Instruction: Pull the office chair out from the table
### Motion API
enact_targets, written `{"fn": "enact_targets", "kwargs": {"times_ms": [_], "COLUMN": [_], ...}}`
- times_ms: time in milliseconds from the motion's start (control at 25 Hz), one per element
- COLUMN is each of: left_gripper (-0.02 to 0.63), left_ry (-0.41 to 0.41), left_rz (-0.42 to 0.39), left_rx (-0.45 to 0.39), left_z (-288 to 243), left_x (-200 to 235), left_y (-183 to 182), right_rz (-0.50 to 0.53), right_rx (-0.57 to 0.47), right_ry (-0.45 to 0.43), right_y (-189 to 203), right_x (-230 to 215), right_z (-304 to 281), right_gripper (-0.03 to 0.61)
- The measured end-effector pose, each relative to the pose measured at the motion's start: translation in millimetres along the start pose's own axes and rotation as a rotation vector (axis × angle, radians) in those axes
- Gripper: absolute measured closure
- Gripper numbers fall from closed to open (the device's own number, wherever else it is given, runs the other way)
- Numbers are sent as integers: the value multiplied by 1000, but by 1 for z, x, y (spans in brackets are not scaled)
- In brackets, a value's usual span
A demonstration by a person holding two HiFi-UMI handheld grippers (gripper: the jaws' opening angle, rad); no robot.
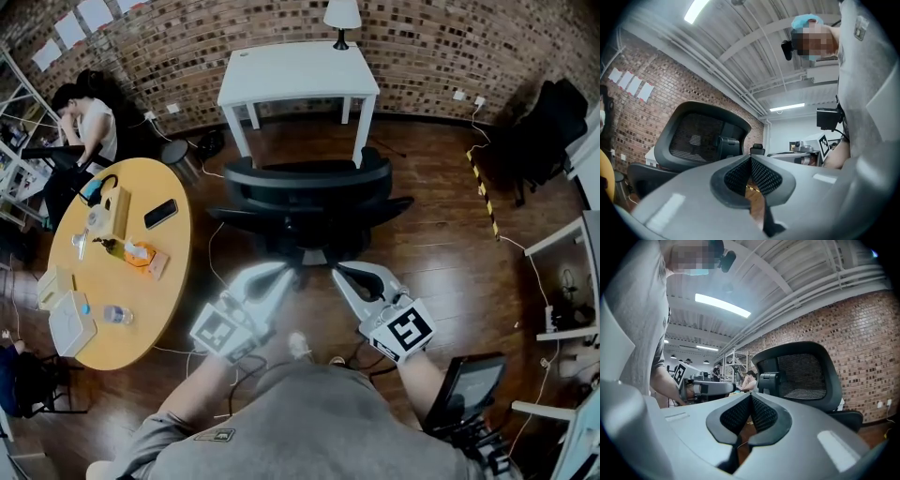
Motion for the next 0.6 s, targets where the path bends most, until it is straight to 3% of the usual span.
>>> {"fn": "enact_targets", "kwargs": {"times_ms": [280,600], "left_gripper": [612,612], "left_ry": [-33,-59], "left_rz": [-11,-18], "left_rx": [-7,1], "left_z": [4,11], "left_x": [-41,-59], "left_y": [3,6], "right_rz": [-23,-17], "right_rx": [10,17], "right_ry": [-45,-79], "right_y": [-1,-1], "right_x": [14,24], "right_z": [28,40], "right_gripper": [566,566]}}
Point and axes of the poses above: the fingertips, and each gripper's own axes: z backward along the fingers, x to its left, y out of its underside, the point moved 9 cm from there along z, backward along the fingers, and after that the axes turned 14 degrees about -x, right-handed, at the moved point
